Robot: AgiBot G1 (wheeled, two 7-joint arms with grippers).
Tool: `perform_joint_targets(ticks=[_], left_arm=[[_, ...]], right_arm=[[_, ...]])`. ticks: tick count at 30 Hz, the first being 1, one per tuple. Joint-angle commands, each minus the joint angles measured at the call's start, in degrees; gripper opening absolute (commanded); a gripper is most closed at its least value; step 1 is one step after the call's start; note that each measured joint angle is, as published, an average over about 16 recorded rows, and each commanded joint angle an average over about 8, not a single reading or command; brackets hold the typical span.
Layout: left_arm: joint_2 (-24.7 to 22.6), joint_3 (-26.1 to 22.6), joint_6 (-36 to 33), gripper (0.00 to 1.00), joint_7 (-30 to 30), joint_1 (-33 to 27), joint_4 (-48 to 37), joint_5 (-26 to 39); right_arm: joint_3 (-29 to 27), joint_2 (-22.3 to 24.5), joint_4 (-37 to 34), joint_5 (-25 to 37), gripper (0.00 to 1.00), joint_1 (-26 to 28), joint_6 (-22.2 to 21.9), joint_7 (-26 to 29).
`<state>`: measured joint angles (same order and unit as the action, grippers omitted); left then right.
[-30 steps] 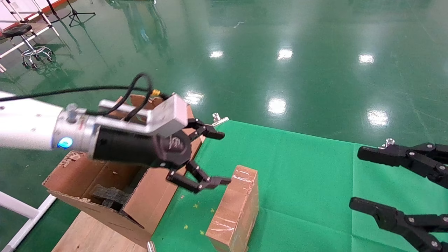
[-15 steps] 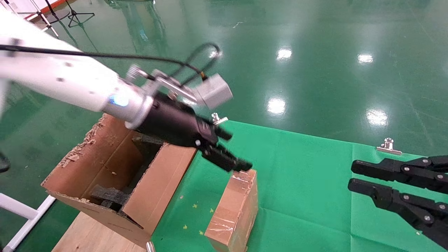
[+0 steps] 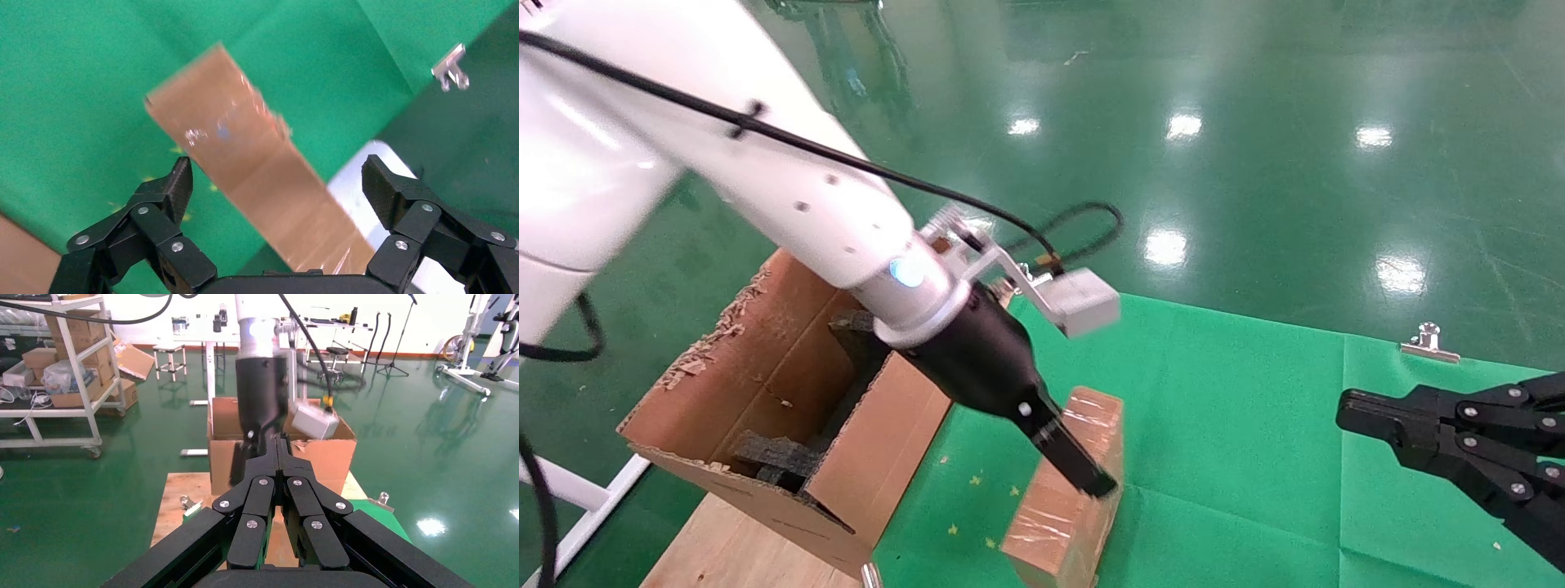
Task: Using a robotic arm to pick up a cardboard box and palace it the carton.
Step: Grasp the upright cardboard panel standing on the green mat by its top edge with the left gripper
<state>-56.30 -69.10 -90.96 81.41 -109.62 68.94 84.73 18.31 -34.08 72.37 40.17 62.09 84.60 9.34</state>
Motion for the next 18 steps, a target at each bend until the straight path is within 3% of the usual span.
perform_joint_targets(ticks=[1, 7, 13, 15, 16, 18], left_arm=[[-1.3, -2.7, 0.1, 1.00, 0.5, -0.9, -0.6, -0.8], [-4.8, -8.3, 0.7, 1.00, 1.1, -2.3, -3.0, -0.2], [-6.6, -10.2, 1.6, 1.00, 0.3, -2.8, -4.9, -0.5], [-7.1, -10.7, 1.7, 1.00, -0.2, -3.0, -5.3, -0.4], [-7.3, -10.9, 1.6, 0.93, -0.4, -3.1, -5.4, -0.3], [-7.6, -11.4, 1.5, 0.68, -0.6, -3.3, -5.5, -0.1]], right_arm=[[0.0, 0.0, 0.0, 0.0, 0.00, 0.0, 0.0, 0.0], [0.0, 0.0, 0.0, 0.0, 0.00, 0.0, 0.0, 0.0], [0.0, 0.0, 0.0, 0.0, 0.00, 0.0, 0.0, 0.0], [0.0, 0.0, 0.0, 0.0, 0.24, 0.0, 0.0, 0.0], [0.0, 0.0, 0.0, 0.0, 0.36, 0.0, 0.0, 0.0], [0.0, 0.0, 0.0, 0.0, 0.61, 0.0, 0.0, 0.0]])
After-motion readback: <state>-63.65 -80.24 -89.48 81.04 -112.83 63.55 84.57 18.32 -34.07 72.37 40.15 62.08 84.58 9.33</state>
